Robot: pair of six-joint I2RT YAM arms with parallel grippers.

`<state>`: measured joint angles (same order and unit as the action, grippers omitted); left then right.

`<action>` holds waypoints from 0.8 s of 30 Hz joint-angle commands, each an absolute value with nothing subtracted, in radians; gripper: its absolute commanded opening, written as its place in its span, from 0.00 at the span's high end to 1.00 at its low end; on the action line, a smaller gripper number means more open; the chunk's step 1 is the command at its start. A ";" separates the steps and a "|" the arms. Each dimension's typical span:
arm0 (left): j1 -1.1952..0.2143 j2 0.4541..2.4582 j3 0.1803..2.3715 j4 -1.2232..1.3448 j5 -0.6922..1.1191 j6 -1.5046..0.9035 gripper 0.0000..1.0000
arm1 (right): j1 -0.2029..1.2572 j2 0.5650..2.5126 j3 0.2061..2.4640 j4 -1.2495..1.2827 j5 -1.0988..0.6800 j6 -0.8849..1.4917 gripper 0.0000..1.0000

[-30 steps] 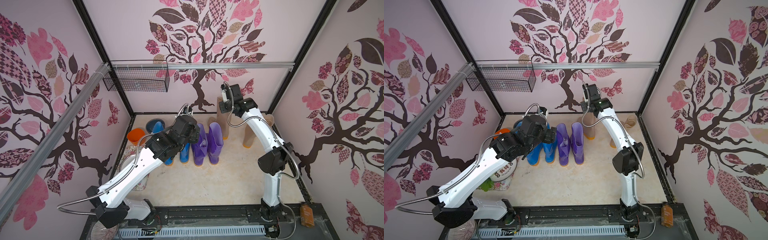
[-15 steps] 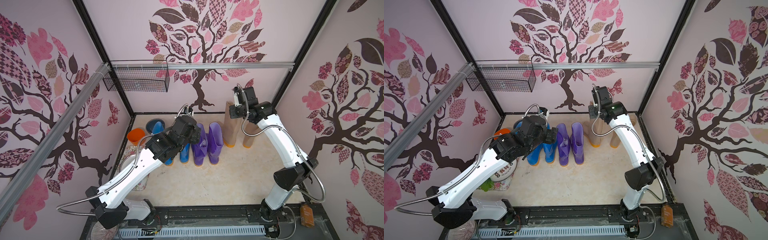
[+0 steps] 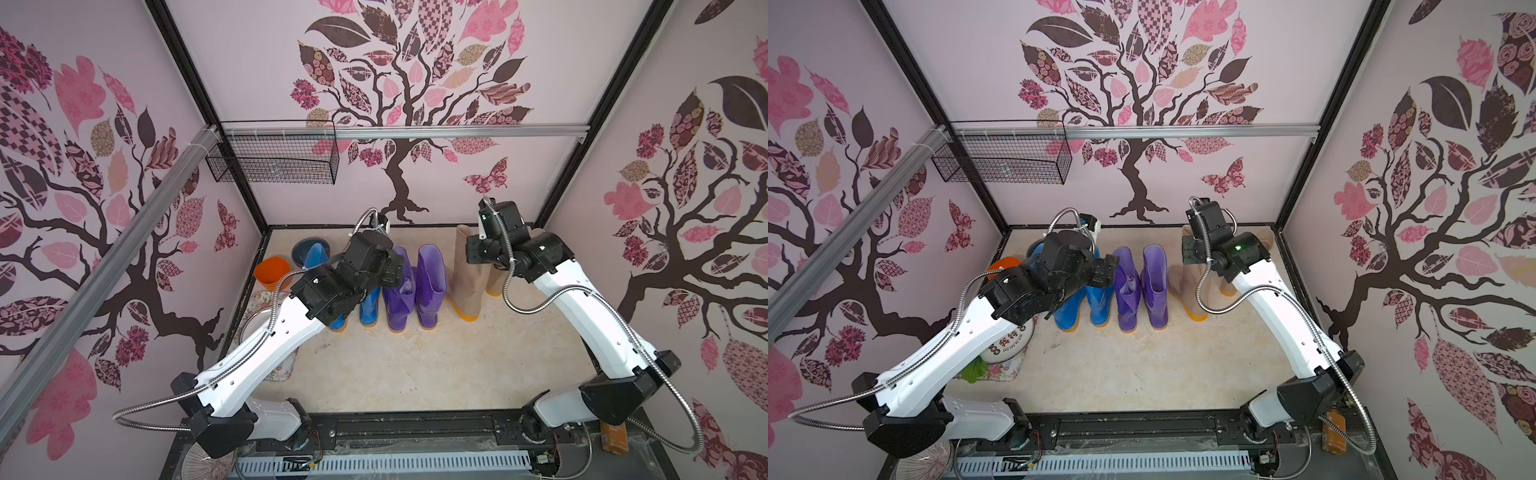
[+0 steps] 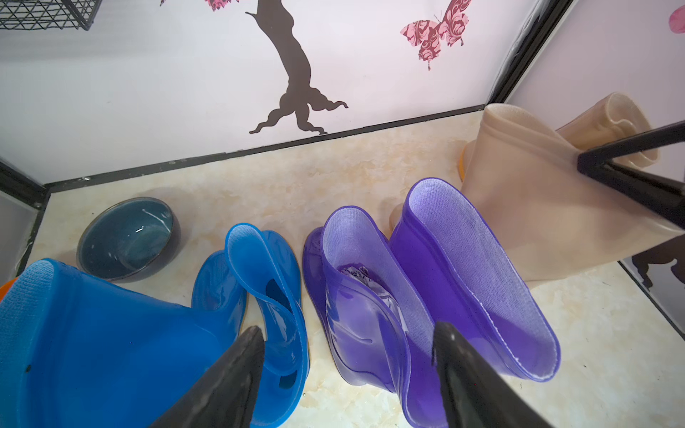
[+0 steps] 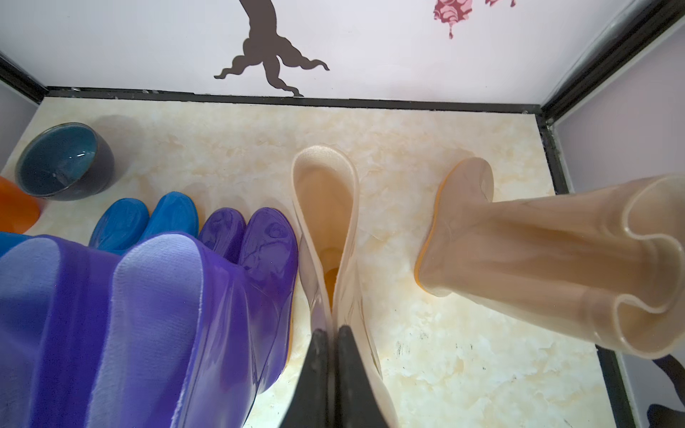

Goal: Match and arrange rain boots in pairs
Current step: Place the rain boot at the center of the board.

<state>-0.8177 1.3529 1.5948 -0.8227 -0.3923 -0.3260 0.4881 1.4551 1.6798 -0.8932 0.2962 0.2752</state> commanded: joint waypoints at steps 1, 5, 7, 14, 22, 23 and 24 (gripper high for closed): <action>-0.814 1.348 1.582 -0.803 -0.381 -0.336 0.26 | 0.492 1.370 1.666 -0.769 0.362 0.337 1.00; -0.814 1.345 1.580 -0.808 -0.379 -0.339 0.26 | 0.491 1.343 1.608 -0.717 0.383 0.355 1.00; -0.813 1.344 1.581 -0.811 -0.381 -0.341 0.26 | 0.493 1.334 1.594 -0.699 0.392 0.363 1.00; -0.813 1.346 1.585 -0.814 -0.381 -0.344 0.26 | 0.495 1.303 1.550 -0.659 0.409 0.382 1.00; -0.813 1.355 1.586 -0.815 -0.380 -0.344 0.26 | 0.508 1.296 1.466 -0.653 0.389 0.460 1.00; -0.814 1.355 1.585 -0.815 -0.378 -0.344 0.26 | 0.516 1.297 1.459 -0.652 0.401 0.464 1.00; -0.813 1.356 1.586 -0.816 -0.377 -0.344 0.26 | 0.521 1.299 1.450 -0.653 0.405 0.475 1.00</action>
